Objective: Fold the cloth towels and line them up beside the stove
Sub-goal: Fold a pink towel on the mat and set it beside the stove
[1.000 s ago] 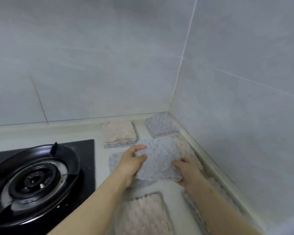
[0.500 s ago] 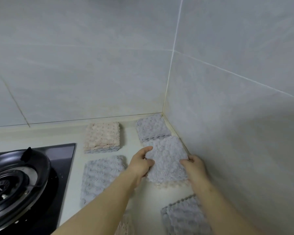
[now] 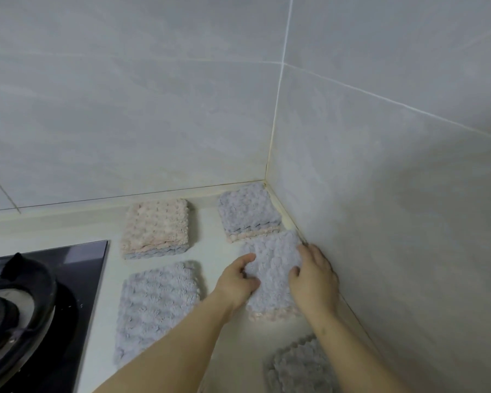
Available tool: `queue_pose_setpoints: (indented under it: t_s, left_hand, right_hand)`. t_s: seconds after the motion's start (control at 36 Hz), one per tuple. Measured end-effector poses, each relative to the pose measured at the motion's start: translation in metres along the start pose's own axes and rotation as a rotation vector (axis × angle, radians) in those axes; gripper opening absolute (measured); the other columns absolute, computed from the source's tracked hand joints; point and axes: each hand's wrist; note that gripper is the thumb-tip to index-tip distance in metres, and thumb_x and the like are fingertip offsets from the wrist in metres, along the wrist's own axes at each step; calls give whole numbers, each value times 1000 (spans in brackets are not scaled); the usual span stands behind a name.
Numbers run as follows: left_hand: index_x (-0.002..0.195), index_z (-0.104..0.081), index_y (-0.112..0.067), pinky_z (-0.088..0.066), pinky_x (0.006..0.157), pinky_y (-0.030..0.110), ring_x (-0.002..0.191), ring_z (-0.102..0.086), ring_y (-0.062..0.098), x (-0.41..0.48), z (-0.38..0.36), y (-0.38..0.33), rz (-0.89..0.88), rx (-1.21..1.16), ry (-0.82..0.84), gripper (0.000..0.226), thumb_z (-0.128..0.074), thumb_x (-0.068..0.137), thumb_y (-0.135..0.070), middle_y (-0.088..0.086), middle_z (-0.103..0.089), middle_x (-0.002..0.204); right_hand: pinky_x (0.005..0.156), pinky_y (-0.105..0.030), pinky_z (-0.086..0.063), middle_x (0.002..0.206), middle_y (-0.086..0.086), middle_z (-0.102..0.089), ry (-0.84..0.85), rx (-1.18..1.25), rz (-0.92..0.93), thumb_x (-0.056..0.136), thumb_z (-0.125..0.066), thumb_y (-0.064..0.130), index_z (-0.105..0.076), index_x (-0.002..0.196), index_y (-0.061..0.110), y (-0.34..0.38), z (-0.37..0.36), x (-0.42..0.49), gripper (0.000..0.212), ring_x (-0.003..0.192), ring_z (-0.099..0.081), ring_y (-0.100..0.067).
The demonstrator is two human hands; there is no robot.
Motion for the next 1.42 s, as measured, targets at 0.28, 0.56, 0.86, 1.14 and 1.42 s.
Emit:
queue_pose_setpoints:
  t_s: [0.28,0.56,0.86,1.14,1.42]
  left_hand:
    - [140,-35,-26,-39,99,22,109,-51,20,-7,9,-2,-127,518,2,55,-56,89,-23,6,-21,145]
    - [135,-41,-21,-40,88,22,105,-55,17,-66,74,-31,-166,392,-276,43,-51,93,-21,5,-46,135]
    - [114,-55,-25,-47,85,33,97,-60,19,-208,190,25,-5,51,-772,23,-52,91,-19,2,-64,107]
    - [107,-57,-26,-46,70,22,92,-62,13,-367,239,91,139,-146,-1168,20,-50,91,-17,-6,-62,95]
    - [103,-58,-26,-49,74,25,88,-61,7,-501,290,152,184,-176,-1364,15,-49,94,-19,-3,-64,98]
  right_hand:
    - [110,-31,-26,150,-2,-31,296,-152,118,97,-33,24,-26,145,14,4,-10,0,49,139,-25,-18]
    - [106,-32,-32,139,-5,-46,244,210,269,92,-47,15,-45,134,16,87,13,-21,43,129,-39,-23]
    - [96,-29,-38,127,0,-55,532,450,626,91,-51,19,-54,123,18,222,-26,-123,32,119,-48,-19]
    - [96,-24,-38,124,3,-55,907,546,874,92,-52,20,-55,121,19,293,-53,-272,29,118,-48,-12]
    - [95,-27,-41,126,1,-55,1056,486,965,91,-49,18,-54,122,17,357,-66,-404,32,115,-50,-17]
Point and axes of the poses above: each hand's wrist, its own x-axis towards the middle knuckle, its own z-axis out of the back of the hand, y = z × x
